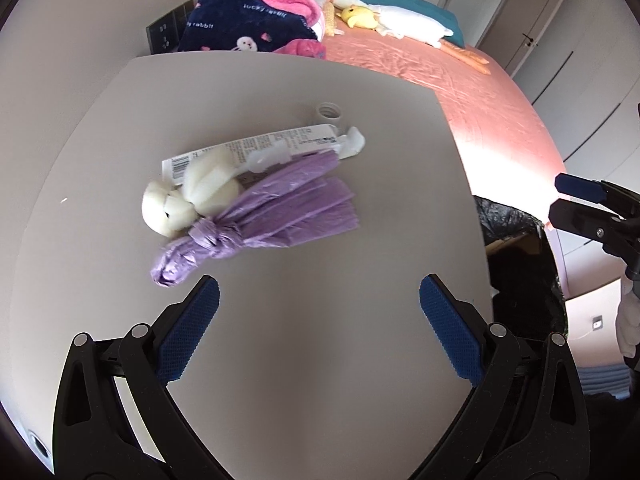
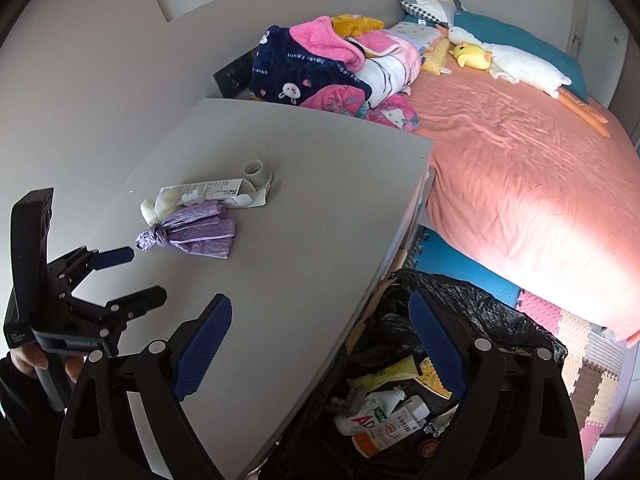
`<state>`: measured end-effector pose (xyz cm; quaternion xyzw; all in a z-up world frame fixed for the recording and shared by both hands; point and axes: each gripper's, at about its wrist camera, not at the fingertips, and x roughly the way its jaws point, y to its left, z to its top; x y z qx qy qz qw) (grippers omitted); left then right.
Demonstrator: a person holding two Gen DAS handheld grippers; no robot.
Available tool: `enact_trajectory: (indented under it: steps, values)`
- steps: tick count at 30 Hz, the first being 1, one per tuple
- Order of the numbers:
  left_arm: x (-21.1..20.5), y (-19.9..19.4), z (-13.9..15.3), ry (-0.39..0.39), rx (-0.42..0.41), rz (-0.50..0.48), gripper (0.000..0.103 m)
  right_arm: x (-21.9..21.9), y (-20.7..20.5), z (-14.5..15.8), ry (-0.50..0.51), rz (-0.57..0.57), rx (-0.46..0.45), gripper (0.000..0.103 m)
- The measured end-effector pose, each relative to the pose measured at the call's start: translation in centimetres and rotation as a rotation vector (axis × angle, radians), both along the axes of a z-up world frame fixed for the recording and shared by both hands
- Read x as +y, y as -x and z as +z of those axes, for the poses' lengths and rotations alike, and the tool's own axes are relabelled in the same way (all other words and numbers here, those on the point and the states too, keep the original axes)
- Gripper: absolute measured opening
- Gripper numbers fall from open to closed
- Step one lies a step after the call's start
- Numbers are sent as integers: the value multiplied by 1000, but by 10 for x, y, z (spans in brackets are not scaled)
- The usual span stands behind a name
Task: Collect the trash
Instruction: 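Move both tools back to the table toward the purple bag and cup, then grasp the knotted purple bag with the left tool while the right tool grasps the small cup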
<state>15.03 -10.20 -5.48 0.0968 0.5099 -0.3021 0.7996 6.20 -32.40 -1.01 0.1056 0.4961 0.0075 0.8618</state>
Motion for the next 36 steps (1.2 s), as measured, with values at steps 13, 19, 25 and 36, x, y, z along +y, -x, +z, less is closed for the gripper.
enact_trajectory:
  steps: [13, 19, 25, 36]
  values:
    - [14, -38, -18, 10, 28, -18, 97, 11, -31, -17, -1, 24, 41, 90]
    - [12, -45, -28, 4, 46, -50, 96, 17, -47, -23, -1, 39, 51, 90]
    - [6, -57, -34, -29, 41, -60, 96, 23, -67, -30, 8, 59, 55, 90]
    - [8, -76, -34, -11, 34, 116, 93, 30, -100, -38, -3, 51, 50, 90]
